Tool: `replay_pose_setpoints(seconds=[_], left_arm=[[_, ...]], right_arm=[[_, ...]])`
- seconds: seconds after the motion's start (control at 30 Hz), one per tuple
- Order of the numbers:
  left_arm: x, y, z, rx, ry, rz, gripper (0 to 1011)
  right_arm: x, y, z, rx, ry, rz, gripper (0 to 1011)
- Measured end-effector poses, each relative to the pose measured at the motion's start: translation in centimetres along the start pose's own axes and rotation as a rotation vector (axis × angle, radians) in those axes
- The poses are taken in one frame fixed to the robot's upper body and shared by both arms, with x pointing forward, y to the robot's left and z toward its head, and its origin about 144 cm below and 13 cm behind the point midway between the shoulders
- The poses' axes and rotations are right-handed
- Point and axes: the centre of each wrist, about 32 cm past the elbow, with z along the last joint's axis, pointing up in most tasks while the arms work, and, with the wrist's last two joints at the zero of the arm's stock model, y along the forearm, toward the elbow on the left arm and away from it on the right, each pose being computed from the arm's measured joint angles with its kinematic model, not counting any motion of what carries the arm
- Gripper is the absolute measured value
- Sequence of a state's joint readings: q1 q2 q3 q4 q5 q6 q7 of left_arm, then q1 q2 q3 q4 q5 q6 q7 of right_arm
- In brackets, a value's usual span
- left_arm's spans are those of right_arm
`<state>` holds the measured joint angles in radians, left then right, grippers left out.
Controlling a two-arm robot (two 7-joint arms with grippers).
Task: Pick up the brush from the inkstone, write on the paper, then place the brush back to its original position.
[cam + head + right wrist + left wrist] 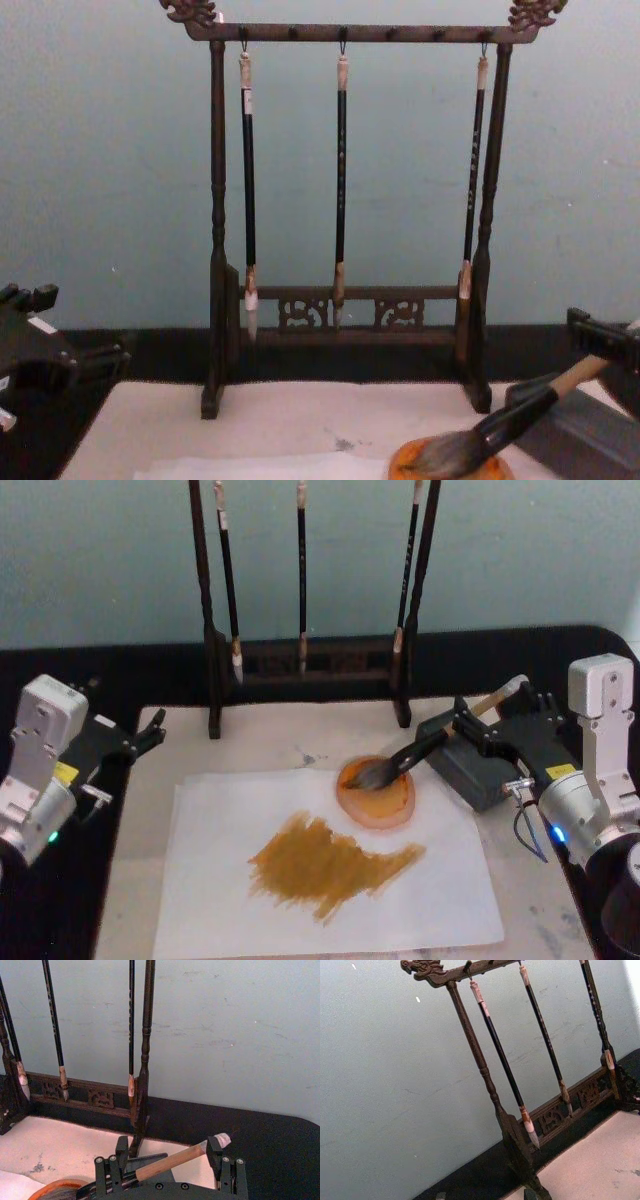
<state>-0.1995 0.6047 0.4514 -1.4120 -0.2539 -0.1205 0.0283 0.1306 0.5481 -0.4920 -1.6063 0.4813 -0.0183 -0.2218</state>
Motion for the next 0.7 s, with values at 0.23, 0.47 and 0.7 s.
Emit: replay_pose_setpoints(seconds=[0.23,0.47,0.7], left_arm=[[0.00,0.00,0.01,0.000,0.000,0.000,1010],[0.00,0.00,0.00,0.000,0.000,0.000,1010],[0.00,0.00,0.00,0.000,0.000,0.000,1010]], right_arm=[[0.00,0.00,0.02,0.000,0.000,-0.001,1000],[0.00,0.00,0.02,-0.001,0.000,-0.001,1000],[-0.01,0.00,0.03,-0.002,0.001,-0.001,1000]])
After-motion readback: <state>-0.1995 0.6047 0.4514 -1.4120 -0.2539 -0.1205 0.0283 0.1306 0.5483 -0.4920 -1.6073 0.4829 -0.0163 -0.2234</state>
